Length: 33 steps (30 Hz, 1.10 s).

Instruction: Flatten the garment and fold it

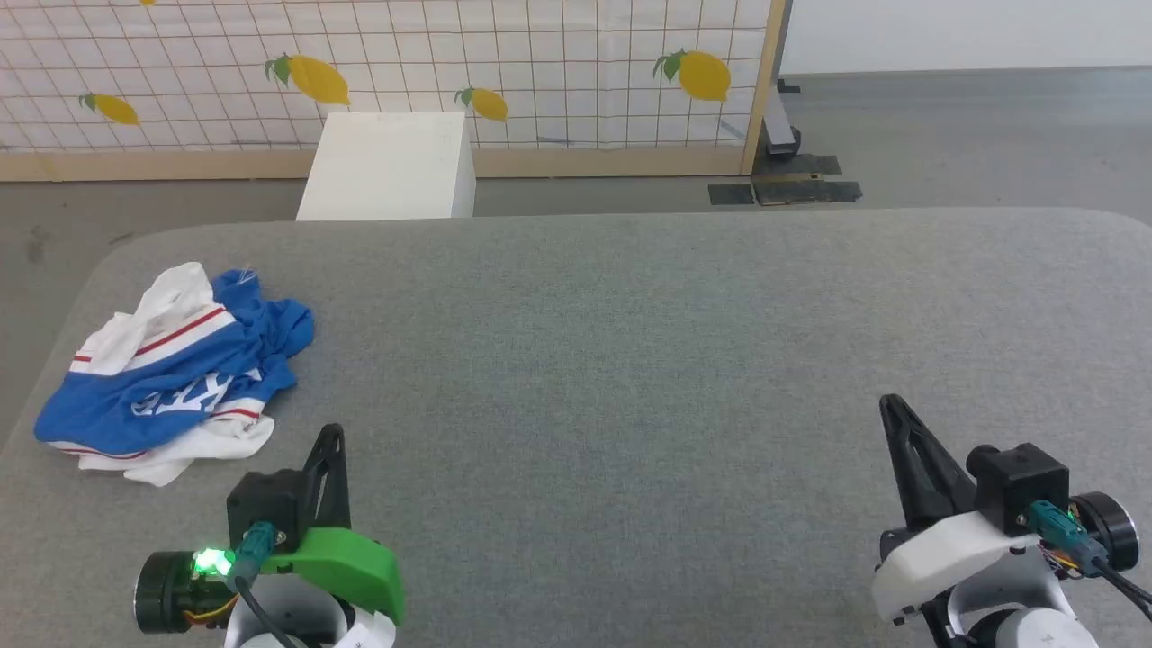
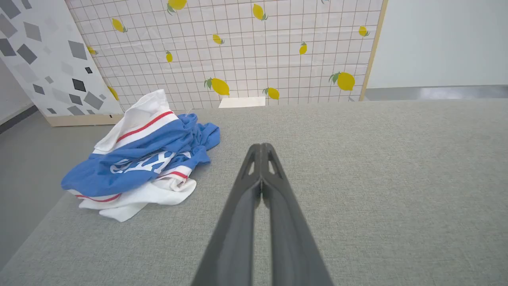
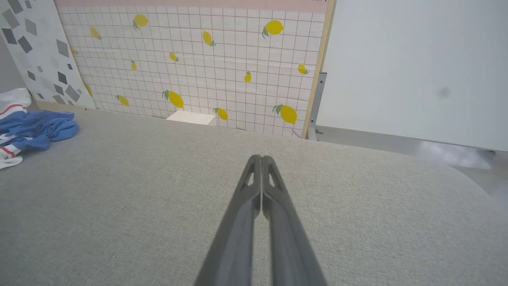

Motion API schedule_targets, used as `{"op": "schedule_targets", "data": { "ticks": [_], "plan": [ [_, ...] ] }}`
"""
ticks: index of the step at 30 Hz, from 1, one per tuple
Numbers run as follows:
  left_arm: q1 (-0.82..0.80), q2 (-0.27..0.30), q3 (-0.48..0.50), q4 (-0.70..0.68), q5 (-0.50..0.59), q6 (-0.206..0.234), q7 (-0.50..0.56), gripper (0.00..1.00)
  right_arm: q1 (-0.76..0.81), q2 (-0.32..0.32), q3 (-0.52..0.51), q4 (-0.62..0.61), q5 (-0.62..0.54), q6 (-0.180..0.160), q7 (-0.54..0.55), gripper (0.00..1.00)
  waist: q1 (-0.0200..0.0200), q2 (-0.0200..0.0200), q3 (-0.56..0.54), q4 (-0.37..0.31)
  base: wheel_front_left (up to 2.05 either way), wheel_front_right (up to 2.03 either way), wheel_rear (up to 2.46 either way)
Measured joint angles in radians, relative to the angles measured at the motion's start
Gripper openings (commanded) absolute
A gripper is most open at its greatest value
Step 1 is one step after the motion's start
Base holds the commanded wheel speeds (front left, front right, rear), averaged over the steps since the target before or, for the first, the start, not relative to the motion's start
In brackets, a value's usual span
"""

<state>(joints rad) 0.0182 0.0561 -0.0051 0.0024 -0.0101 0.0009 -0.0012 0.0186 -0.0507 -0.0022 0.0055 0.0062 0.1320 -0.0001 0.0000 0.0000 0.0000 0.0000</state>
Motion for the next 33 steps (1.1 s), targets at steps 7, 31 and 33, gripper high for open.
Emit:
{"op": "schedule_targets", "data": {
  "ticks": [7, 31, 33],
  "plan": [
    [0.000, 0.000, 0.000, 0.000, 0.000, 0.000, 0.000, 0.00, 0.000, 0.000, 0.000, 0.000, 0.000, 0.000, 0.000, 0.00, 0.0000, 0.0000, 0.000, 0.000, 0.00, 0.00, 0.00],
    [0.000, 0.000, 0.000, 0.000, 0.000, 0.000, 0.000, 0.00, 0.000, 0.000, 0.000, 0.000, 0.000, 0.000, 0.000, 0.00, 0.0000, 0.0000, 0.000, 0.000, 0.00, 0.00, 0.00],
    [0.000, 0.000, 0.000, 0.000, 0.000, 0.000, 0.000, 0.00, 0.000, 0.000, 0.000, 0.000, 0.000, 0.000, 0.000, 0.00, 0.0000, 0.0000, 0.000, 0.000, 0.00, 0.00, 0.00]
  ]
}}
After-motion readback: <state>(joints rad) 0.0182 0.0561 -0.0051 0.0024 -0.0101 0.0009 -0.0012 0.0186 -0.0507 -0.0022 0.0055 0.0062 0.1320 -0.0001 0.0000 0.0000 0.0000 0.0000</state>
